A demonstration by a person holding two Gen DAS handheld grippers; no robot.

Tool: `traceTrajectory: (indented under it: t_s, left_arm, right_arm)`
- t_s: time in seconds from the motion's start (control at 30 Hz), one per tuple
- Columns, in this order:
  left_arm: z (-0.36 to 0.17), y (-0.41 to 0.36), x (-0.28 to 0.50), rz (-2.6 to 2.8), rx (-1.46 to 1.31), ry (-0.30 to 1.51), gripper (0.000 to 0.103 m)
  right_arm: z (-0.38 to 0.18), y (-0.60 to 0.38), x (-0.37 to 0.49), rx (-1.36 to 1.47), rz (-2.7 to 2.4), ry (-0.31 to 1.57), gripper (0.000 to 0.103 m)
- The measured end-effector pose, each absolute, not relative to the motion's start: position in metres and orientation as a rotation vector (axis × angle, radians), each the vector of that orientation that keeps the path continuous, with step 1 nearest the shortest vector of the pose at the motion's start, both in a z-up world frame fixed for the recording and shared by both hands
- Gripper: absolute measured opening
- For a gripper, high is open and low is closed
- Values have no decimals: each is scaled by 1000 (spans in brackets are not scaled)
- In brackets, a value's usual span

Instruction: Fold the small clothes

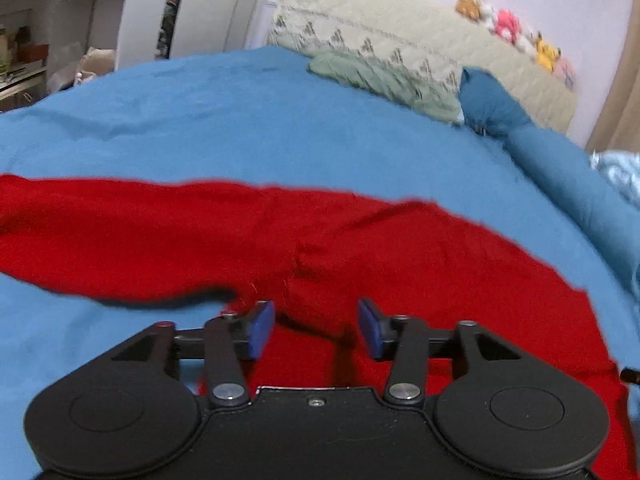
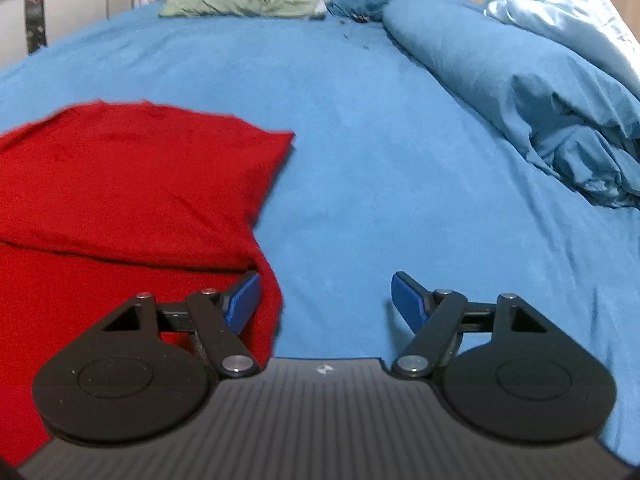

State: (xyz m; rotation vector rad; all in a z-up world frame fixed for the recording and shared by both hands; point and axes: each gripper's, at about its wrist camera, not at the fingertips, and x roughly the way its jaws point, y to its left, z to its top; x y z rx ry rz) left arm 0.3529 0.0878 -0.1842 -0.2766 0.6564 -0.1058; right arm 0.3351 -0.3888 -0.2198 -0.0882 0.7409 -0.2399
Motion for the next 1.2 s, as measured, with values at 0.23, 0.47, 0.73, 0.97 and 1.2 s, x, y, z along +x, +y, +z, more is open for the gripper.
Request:
traceTrajectory:
  t_s: [0.23, 0.47, 0.73, 0.97, 1.2]
  left_arm:
    - [-172, 86, 398, -115, -220, 636, 54]
    - [-189, 54, 404, -153, -38, 666, 8]
    - [-177, 49, 366, -18, 89, 487, 48]
    - [-181, 29, 364, -227, 46, 537, 65]
    - [-208, 35, 394, -234, -17, 671, 71]
  right_arm:
    - [-207, -367, 349, -87, -171, 669, 90]
    - [-216, -346, 367, -96, -123, 667, 90]
    - [-214, -336, 374, -103, -72, 638, 90]
    - [-230, -324, 385, -119, 2, 673, 90]
    - [-249, -341, 378, -36, 17, 710, 91]
